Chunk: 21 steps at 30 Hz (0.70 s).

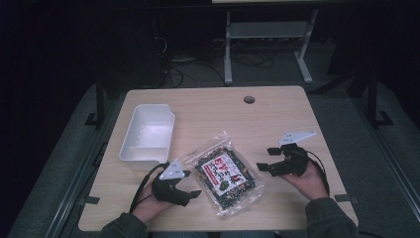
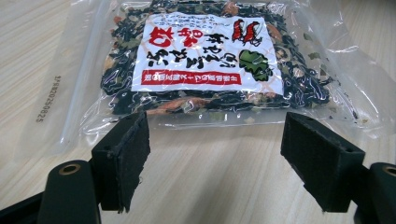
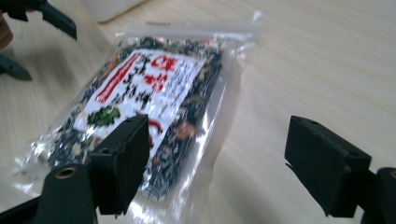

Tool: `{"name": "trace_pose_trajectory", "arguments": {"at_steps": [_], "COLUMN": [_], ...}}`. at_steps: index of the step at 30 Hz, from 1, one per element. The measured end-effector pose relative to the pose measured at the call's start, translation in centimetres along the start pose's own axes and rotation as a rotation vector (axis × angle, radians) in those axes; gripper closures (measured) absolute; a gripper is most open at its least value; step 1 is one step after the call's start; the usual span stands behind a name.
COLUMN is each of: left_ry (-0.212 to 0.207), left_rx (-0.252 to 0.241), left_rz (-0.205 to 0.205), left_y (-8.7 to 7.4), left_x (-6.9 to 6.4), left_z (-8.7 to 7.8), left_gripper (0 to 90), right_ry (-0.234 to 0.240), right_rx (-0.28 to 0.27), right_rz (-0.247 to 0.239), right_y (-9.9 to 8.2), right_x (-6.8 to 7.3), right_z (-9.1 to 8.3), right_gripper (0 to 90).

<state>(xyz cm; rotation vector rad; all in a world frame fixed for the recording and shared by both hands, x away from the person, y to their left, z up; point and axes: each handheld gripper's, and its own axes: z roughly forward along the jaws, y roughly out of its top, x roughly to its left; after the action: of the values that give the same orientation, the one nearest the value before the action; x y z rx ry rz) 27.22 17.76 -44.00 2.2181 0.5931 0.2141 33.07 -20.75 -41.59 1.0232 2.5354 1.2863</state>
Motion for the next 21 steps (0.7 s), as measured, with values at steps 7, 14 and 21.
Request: {"name": "trace_pose_trajectory", "arguments": {"at_steps": [7, 14, 21], "left_ry": [0.001, -0.003, -0.013], "left_rx": [-0.004, -0.015, -0.01], "left_rz": [0.007, 0.006, 0.011], "left_y": [0.4, 0.8, 1.1], "left_x": [-0.1, -0.2, -0.2], "left_z": [0.3, 0.8, 1.3], "left_gripper": [24.9, 28.4, 30.3], "right_ry": [0.022, 0.046, 0.064], "right_rx": [0.029, 0.063, 0.105], "right_rz": [-0.034, -0.041, -0.034], "right_y": [3.6, 6.7, 9.7], "right_x": [-0.6, -1.6, -2.7], "right_z": [1.0, 2.8, 4.8], "right_gripper": [22.0, 22.5, 23.0]}}
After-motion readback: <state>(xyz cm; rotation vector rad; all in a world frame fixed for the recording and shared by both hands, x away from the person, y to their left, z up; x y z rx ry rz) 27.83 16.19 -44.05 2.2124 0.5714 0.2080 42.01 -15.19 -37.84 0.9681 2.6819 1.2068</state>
